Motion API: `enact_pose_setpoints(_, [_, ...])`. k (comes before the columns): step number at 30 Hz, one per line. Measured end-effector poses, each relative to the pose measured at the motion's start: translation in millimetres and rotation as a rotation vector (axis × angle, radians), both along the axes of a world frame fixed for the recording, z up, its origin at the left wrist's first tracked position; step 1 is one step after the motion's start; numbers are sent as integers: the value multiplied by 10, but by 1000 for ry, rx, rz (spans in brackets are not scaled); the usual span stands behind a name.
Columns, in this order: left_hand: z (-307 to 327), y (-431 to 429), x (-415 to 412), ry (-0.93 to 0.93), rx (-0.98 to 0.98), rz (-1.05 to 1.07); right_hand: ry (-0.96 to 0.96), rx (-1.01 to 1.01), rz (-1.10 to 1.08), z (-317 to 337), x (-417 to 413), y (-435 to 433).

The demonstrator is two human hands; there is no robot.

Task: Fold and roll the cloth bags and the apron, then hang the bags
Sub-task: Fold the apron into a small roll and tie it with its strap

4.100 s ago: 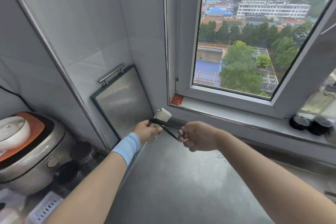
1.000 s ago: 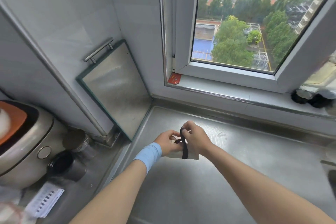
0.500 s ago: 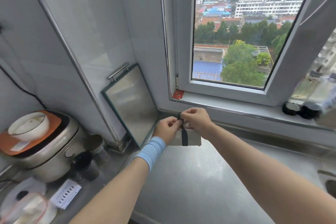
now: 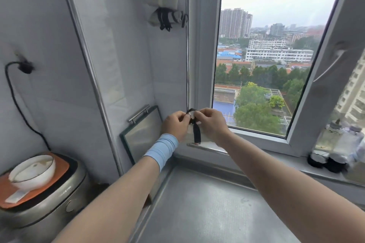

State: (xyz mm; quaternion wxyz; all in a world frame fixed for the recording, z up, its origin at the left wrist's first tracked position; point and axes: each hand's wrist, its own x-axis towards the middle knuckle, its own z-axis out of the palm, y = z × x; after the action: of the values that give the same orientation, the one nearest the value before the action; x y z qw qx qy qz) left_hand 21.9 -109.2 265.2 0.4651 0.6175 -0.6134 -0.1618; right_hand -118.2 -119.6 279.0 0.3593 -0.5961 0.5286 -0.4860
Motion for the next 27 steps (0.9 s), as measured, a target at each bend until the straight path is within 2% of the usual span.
enact_pose_setpoints(6, [892, -417, 388, 185, -291, -60, 74, -235, -77, 830, 404, -509])
enact_pose_setpoints(14, [1842, -936, 824, 199, -373, -197, 68, -427, -79, 1824, 811, -980])
enact_pose_setpoints(21, [2667, -1265, 923, 49, -590, -98, 145, -565, -172, 2614, 1001, -1266])
enact_pose_setpoints(27, [3471, -1642, 986, -69, -588, -73, 146, -610, -254, 3304, 1089, -1619])
